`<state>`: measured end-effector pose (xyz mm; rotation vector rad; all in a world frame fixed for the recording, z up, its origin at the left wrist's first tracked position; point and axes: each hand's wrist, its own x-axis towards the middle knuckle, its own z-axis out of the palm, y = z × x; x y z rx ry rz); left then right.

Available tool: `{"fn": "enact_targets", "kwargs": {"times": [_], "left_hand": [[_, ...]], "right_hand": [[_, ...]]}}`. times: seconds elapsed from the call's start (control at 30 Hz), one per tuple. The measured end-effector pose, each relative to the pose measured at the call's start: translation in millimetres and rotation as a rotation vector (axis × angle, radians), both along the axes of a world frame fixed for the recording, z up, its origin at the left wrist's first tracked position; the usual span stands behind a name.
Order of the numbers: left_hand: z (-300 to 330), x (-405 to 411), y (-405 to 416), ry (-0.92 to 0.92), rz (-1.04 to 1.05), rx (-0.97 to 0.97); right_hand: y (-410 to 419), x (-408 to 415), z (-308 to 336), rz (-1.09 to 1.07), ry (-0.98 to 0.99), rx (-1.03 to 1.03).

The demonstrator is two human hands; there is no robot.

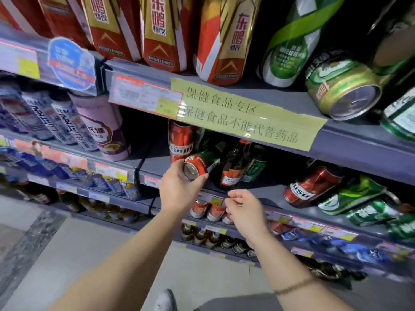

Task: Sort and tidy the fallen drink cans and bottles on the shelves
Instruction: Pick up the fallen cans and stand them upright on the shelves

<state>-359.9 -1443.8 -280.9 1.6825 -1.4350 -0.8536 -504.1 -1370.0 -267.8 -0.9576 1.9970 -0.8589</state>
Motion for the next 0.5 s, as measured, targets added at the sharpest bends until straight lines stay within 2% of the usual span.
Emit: {"fn": "enact_targets", "kwargs": {"times": [0.13,0.2,0.3,0.5], "left_hand": [[41,2,-3,0.088,-0.086,-0.205],[56,-3,-6,0.056,-0.113,-0.234],[60,-7,-10,0.006,-0.108,-0.219],[61,-10,-19,0.023,-0.145,-0.170]], "right_hand": [[-13,11,9,-0.053,0.028,-0.069],[-20,13,17,-0.052,0.064,-0.085],[-26,14,27,-0.036,0.090,-0.114],[-19,3,29,-0.029,0.089,-0.093]]}}
